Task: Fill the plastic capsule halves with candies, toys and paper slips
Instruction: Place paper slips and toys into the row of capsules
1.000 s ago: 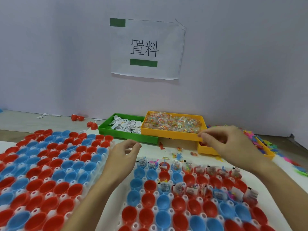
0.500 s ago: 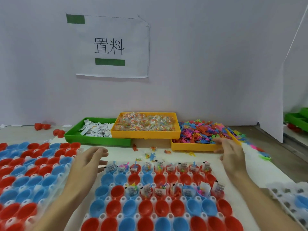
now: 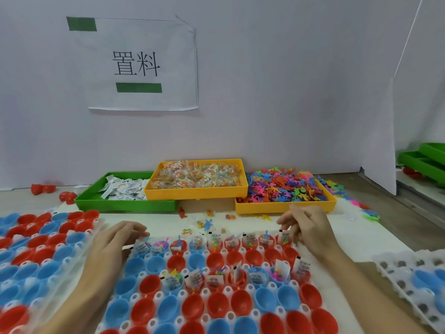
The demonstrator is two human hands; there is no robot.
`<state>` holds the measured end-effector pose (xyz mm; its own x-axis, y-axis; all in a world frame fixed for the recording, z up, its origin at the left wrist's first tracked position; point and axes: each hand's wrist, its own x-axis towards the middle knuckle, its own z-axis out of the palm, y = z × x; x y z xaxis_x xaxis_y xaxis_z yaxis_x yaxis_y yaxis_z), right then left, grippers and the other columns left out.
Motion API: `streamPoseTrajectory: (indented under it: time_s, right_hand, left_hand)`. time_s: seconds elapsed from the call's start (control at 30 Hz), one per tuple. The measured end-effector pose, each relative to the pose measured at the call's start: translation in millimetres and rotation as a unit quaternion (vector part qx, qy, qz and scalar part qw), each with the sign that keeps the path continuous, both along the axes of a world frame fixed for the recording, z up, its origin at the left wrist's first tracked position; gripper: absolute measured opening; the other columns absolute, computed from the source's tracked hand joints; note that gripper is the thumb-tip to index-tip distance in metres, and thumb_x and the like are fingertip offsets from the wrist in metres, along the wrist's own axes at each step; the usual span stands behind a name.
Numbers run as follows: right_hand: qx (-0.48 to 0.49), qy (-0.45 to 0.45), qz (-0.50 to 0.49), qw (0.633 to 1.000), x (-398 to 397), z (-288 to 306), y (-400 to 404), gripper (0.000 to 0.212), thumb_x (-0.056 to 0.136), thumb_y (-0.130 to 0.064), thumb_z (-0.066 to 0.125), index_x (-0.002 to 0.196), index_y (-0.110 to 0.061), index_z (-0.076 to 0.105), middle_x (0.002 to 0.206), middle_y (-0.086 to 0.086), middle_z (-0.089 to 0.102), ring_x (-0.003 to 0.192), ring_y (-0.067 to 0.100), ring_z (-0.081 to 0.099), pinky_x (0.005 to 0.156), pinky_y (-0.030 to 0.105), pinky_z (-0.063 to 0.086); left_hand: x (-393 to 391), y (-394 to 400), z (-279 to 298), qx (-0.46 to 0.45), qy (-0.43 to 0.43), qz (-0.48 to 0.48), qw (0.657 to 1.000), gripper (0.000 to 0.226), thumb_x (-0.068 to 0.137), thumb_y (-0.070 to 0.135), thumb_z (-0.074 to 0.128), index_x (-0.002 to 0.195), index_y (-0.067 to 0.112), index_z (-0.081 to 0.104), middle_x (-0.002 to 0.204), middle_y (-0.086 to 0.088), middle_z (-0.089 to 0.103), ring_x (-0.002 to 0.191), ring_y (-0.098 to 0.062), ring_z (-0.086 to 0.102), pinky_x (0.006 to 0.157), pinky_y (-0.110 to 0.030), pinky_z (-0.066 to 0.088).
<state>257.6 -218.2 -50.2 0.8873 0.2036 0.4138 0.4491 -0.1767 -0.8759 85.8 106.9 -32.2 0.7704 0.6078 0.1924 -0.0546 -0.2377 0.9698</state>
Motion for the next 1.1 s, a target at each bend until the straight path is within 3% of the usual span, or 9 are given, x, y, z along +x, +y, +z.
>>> streamPoseTrajectory:
  time_s: [0.2, 0.43, 0.53, 0.63, 0.77, 0.83, 0.9, 1.0, 1.1]
  right_hand:
    - [0.023, 0.016, 0.002, 1.000, -1.4, 1.7, 1.2, 0.057, 0.108, -0.019, 0.035, 0.071, -0.001, 0.075, 0.062, 0.013, 0.069, 0.049, 0.014, 0.059, 0.045, 0.011, 0.037]
    - [-0.086, 0.075, -0.002, 0.993, 0.2, -0.1, 5.2, 0.069, 0.104, -0.054, 0.021, 0.093, -0.019, 0.080, 0.102, -0.010, 0.074, 0.104, -0.001, 0.061, 0.093, 0.024, 0.039]
    - [-0.104, 0.082, 0.010, 0.991, -1.9, 0.5, 3.9, 0.072, 0.093, -0.067, 0.017, 0.098, -0.030, 0.079, 0.111, -0.020, 0.068, 0.112, -0.011, 0.051, 0.093, 0.015, 0.030]
    - [-0.153, 0.069, 0.008, 0.986, -2.6, 0.1, 4.2, 0.072, 0.093, -0.067, 0.016, 0.101, -0.032, 0.078, 0.114, -0.019, 0.062, 0.112, -0.006, 0.047, 0.099, 0.022, 0.026]
    - [-0.099, 0.025, -0.012, 0.995, -3.2, 2.0, 5.9, 0.066, 0.094, -0.055, 0.025, 0.084, -0.022, 0.080, 0.094, -0.010, 0.075, 0.098, -0.011, 0.060, 0.083, 0.002, 0.033]
    - [-0.104, 0.003, -0.017, 0.994, -3.8, 2.9, 5.9, 0.062, 0.094, -0.051, 0.027, 0.086, -0.019, 0.079, 0.095, -0.006, 0.073, 0.100, -0.016, 0.057, 0.080, -0.003, 0.032]
    - [-0.129, 0.001, -0.001, 0.992, -3.9, 1.9, 5.7, 0.060, 0.093, -0.051, 0.026, 0.095, -0.022, 0.079, 0.105, -0.009, 0.068, 0.107, -0.015, 0.052, 0.088, 0.004, 0.031]
    - [-0.185, 0.019, 0.042, 0.982, -4.3, 1.0, 6.2, 0.055, 0.092, -0.060, 0.023, 0.101, -0.036, 0.072, 0.115, -0.011, 0.061, 0.116, 0.002, 0.045, 0.105, 0.031, 0.032]
    - [-0.218, 0.041, 0.060, 0.973, -1.9, 2.2, 6.7, 0.059, 0.095, -0.068, 0.017, 0.109, -0.039, 0.067, 0.113, -0.005, 0.052, 0.113, 0.005, 0.040, 0.106, 0.035, 0.031]
  left_hand:
    - [1.7, 2.7, 0.3, 0.015, 0.003, 0.006, 1.000, 0.036, 0.104, 0.013, 0.038, 0.088, 0.005, 0.069, 0.090, -0.011, 0.071, 0.092, -0.023, 0.064, 0.069, -0.029, 0.043]
    - [4.0, 5.1, -2.4, 0.005, -0.007, 0.010, 1.000, 0.036, 0.103, 0.012, 0.038, 0.087, 0.005, 0.069, 0.088, -0.009, 0.072, 0.091, -0.022, 0.065, 0.069, -0.029, 0.044]
    - [4.4, 6.2, -3.9, 0.008, -0.006, 0.009, 1.000, 0.036, 0.103, 0.012, 0.037, 0.087, 0.006, 0.069, 0.088, -0.009, 0.072, 0.091, -0.023, 0.065, 0.070, -0.030, 0.044]
    - [4.6, 6.6, -4.3, 0.007, -0.008, 0.007, 1.000, 0.037, 0.103, 0.012, 0.037, 0.087, 0.005, 0.069, 0.088, -0.009, 0.072, 0.090, -0.022, 0.065, 0.070, -0.030, 0.045]
    - [5.2, 6.8, -3.6, 0.003, -0.017, 0.008, 1.000, 0.037, 0.102, 0.010, 0.037, 0.083, 0.004, 0.068, 0.086, -0.011, 0.072, 0.087, -0.022, 0.064, 0.067, -0.029, 0.043]
    - [5.4, 6.8, -3.3, 0.001, -0.019, 0.006, 1.000, 0.037, 0.102, 0.010, 0.037, 0.083, 0.003, 0.068, 0.086, -0.011, 0.072, 0.087, -0.022, 0.064, 0.067, -0.029, 0.044]
    - [5.4, 7.1, -3.7, 0.000, -0.019, 0.006, 1.000, 0.037, 0.102, 0.010, 0.037, 0.084, 0.003, 0.068, 0.086, -0.011, 0.071, 0.087, -0.022, 0.064, 0.068, -0.029, 0.044]
    - [5.6, 6.9, -3.8, 0.002, -0.018, 0.005, 1.000, 0.037, 0.102, 0.010, 0.036, 0.084, 0.004, 0.069, 0.088, -0.011, 0.071, 0.089, -0.022, 0.064, 0.070, -0.030, 0.045]
    - [5.4, 6.5, -3.4, 0.008, -0.019, 0.004, 1.000, 0.038, 0.102, 0.010, 0.036, 0.084, 0.004, 0.069, 0.089, -0.011, 0.071, 0.091, -0.023, 0.064, 0.071, -0.030, 0.045]
